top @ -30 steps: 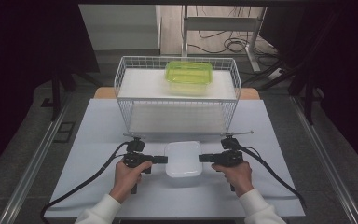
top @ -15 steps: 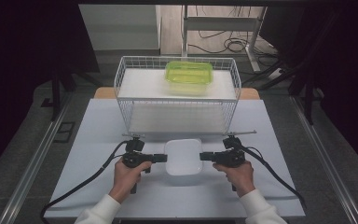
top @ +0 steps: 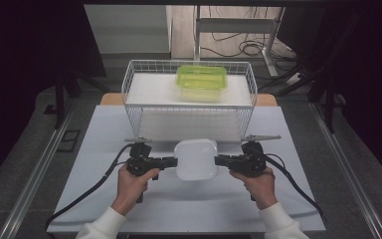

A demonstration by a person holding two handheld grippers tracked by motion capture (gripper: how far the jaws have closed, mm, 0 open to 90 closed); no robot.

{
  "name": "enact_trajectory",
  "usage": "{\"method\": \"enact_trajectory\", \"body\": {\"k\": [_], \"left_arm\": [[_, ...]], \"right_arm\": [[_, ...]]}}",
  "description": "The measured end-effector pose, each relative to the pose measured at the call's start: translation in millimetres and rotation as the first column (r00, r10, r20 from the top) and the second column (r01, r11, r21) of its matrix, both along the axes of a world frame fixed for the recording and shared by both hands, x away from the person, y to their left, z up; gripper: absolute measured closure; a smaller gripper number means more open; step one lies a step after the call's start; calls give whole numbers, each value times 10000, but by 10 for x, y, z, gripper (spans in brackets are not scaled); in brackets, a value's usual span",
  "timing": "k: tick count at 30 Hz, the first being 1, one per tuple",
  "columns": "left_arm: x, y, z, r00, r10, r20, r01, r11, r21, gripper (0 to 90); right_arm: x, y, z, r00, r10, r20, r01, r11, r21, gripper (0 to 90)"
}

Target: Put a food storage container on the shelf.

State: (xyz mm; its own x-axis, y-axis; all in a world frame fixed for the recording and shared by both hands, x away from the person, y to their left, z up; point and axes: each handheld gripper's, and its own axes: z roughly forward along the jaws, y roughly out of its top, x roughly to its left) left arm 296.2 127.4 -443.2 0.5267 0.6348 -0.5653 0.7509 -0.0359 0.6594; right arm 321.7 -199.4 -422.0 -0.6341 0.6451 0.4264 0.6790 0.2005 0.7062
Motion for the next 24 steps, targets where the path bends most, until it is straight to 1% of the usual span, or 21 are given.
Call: {"method": "enact_trajectory", "body": {"k": [1,5,6,10,11,12,13,16,18,22,24], "left_arm": [[-6,-3,34,9999,7,151,-7,10000,20,787],[-6,11,118,9992,16,393,-16,10000,5,786],[-2,19,133,9990,6,454,-5,10000,-10,786],[10,46,187,9980,50,635,-52,10000,33,783],[15,52,203,9978,51,657,-52,10000,0,782],[21,57,221,9977,54,682,-52,10000,-39,781],[28,59,247,9973,44,731,-44,10000,-2,781],[52,63,341,9959,-12,901,6,10000,74,781],[71,71,414,9947,-22,1027,10,9999,110,781],[103,92,570,9917,2,1282,-21,9999,146,780],[110,100,652,9891,1,1473,-32,9998,211,780]], "right_arm": [[-5,0,25,9999,13,123,-13,10000,-10,777],[-32,7,141,9984,78,558,-75,10000,-51,778],[-35,7,166,9981,92,605,-94,10000,18,778],[-45,37,246,9957,197,906,-192,9998,-63,778],[-45,47,264,9947,199,1008,-195,9998,-50,779],[-45,48,286,9946,222,1016,-223,9998,3,780],[-44,51,308,9939,240,1081,-242,9997,1,780],[-41,54,381,9914,213,1290,-218,9998,28,780],[-30,52,435,9900,210,1395,-234,9996,158,780],[-4,66,568,9854,229,1690,-277,9993,263,780],[11,73,627,9832,254,1806,-307,9992,266,780]]}}
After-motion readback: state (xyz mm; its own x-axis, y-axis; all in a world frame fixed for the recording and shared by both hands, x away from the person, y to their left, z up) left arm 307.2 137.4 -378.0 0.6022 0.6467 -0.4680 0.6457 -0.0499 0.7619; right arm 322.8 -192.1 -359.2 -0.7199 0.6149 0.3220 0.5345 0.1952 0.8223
